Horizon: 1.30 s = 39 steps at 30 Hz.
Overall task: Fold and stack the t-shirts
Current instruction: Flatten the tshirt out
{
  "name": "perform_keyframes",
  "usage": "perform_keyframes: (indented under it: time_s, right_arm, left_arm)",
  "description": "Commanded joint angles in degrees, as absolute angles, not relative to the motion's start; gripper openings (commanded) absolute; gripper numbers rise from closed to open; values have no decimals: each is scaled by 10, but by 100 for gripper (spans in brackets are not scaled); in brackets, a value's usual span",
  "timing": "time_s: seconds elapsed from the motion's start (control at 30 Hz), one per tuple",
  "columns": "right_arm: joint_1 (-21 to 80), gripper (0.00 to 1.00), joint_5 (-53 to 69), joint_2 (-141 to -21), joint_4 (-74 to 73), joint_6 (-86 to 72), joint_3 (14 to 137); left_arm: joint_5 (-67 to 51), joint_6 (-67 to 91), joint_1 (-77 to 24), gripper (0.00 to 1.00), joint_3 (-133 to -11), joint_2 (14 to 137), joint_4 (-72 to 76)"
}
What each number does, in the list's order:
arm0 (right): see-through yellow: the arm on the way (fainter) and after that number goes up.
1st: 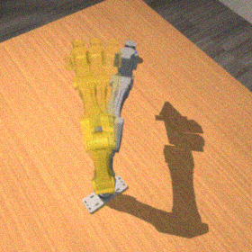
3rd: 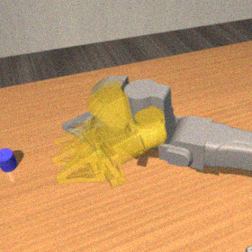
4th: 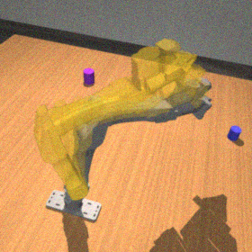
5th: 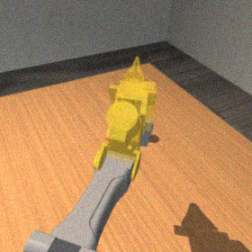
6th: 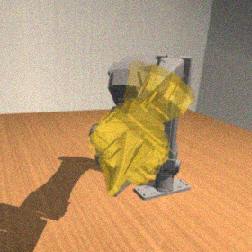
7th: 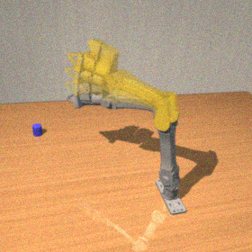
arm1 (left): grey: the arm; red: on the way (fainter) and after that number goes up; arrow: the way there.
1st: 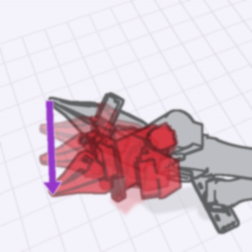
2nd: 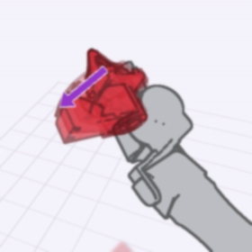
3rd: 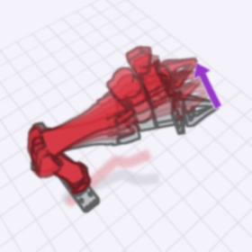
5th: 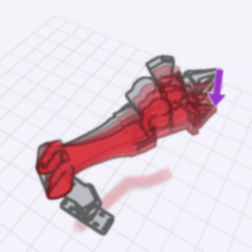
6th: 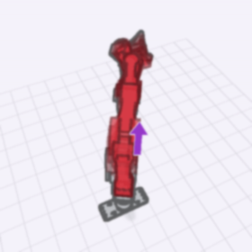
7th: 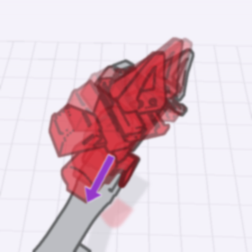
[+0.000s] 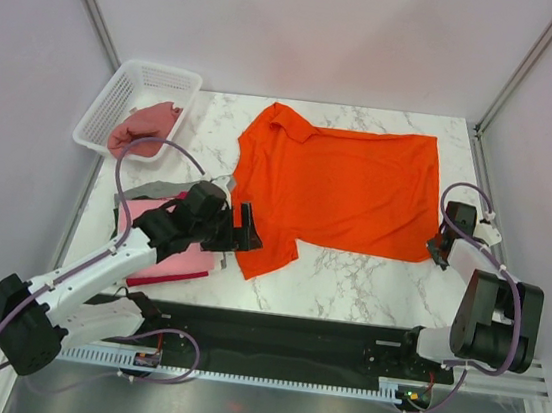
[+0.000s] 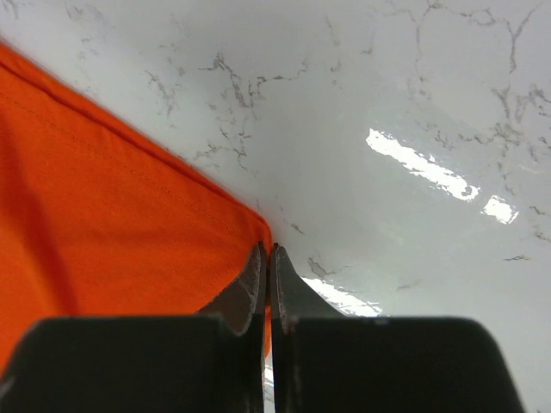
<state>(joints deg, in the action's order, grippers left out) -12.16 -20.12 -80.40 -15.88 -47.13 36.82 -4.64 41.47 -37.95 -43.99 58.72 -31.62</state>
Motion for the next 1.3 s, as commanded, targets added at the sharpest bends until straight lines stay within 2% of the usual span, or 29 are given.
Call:
perform_keyframes:
  time_s: [0.0, 0.4, 0.6, 0.67, 0.7, 0.77, 1.27]
  right_arm:
    - [-123, 1, -201, -786, -170, -470, 362]
    - [-122, 0, -168, -779, -131, -465, 345]
    - [-122, 0, -154, -780, -121, -463, 341]
    - [-122, 0, -151, -780, -120, -463, 340]
    - [-122, 0, -151, -780, -120, -462, 339]
    - [-122, 0, -150, -780, -119, -461, 339]
    - [-122, 0, -139, -778, -113, -461, 335]
  left_arm:
    - [-56, 411, -396, 94, -444, 592, -313]
    - [-18, 492, -470, 92, -414, 614, -317]
    - [-10, 483, -495, 91, -424, 649, -317]
    - [-10, 479, -499, 88, -429, 664, -317]
    - [-9, 479, -504, 81, -429, 666, -316]
    - [-5, 477, -505, 77, -429, 678, -316]
    - [61, 490, -505, 73, -434, 773, -311]
